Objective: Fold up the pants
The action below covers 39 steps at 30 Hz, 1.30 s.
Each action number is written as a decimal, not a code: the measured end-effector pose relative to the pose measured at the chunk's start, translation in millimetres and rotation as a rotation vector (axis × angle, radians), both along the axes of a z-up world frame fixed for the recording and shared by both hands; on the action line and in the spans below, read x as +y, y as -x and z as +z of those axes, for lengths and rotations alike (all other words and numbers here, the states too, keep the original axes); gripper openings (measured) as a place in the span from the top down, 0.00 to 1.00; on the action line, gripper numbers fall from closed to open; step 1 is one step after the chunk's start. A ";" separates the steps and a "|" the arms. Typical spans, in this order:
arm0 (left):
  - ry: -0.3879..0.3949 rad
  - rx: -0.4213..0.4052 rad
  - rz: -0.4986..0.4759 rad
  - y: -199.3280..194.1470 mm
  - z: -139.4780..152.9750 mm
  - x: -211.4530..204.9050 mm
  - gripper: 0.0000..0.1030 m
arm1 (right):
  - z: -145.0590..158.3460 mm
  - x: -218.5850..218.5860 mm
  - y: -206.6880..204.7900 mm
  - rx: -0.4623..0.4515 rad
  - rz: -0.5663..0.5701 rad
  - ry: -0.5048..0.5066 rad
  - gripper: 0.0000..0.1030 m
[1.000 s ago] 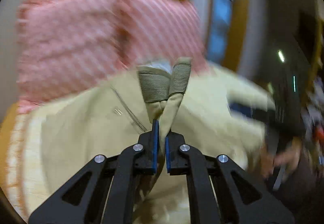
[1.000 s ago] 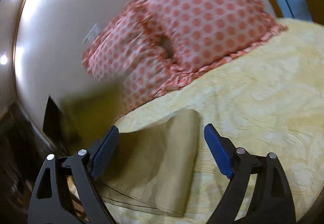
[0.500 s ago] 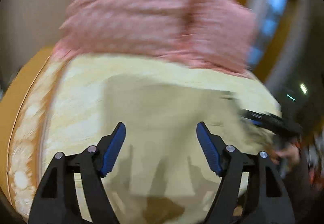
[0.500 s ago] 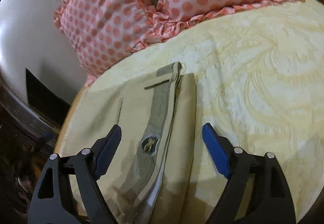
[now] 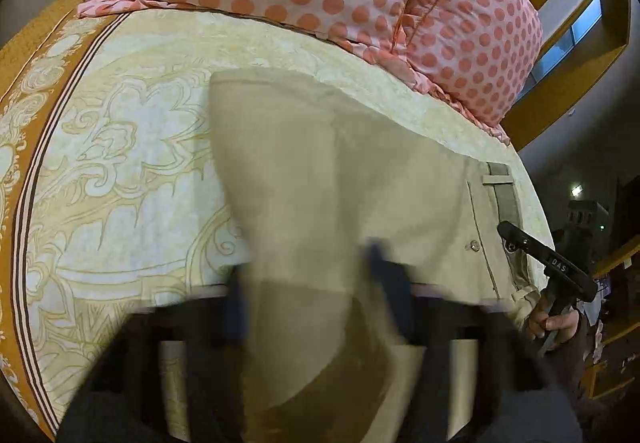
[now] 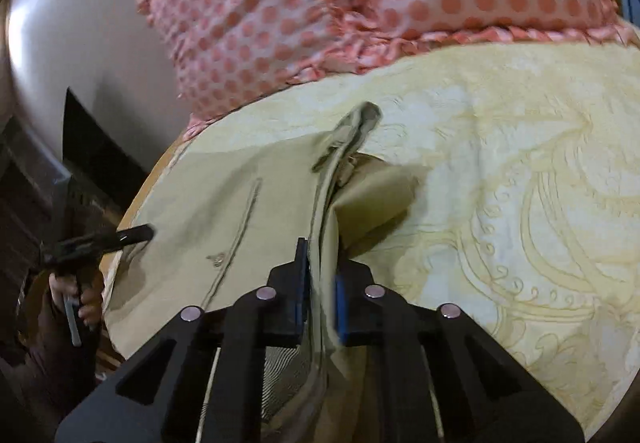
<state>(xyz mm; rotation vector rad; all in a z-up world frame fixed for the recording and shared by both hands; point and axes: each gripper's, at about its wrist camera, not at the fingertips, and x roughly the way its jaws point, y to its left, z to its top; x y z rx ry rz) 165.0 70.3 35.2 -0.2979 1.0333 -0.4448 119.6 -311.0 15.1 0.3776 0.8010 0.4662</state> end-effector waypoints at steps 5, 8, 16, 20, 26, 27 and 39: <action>0.048 -0.069 -0.012 -21.0 24.1 -6.4 0.91 | 22.2 -10.5 -24.0 -0.022 -0.010 -0.052 0.91; 0.009 -0.149 0.010 -46.0 39.8 -20.7 0.91 | 40.4 -13.1 -50.3 -0.067 -0.039 -0.029 0.91; -0.302 -0.240 0.138 -74.6 38.5 -44.2 0.66 | 32.1 -21.1 -102.4 0.009 -0.206 0.198 0.68; -0.230 -0.332 0.109 -35.2 58.1 -45.5 0.47 | 47.0 -12.3 -58.4 -0.104 -0.160 0.168 0.60; -0.191 -0.102 -0.001 -52.0 16.7 -77.7 0.47 | 14.3 20.1 -62.6 0.066 -0.021 0.178 0.51; -0.219 -0.106 0.000 -53.3 12.5 -81.4 0.47 | 15.6 19.2 -62.2 0.040 -0.030 0.174 0.47; -0.319 -0.188 0.122 83.0 13.6 -75.0 0.04 | 12.1 71.8 47.7 -0.052 -0.133 0.306 0.10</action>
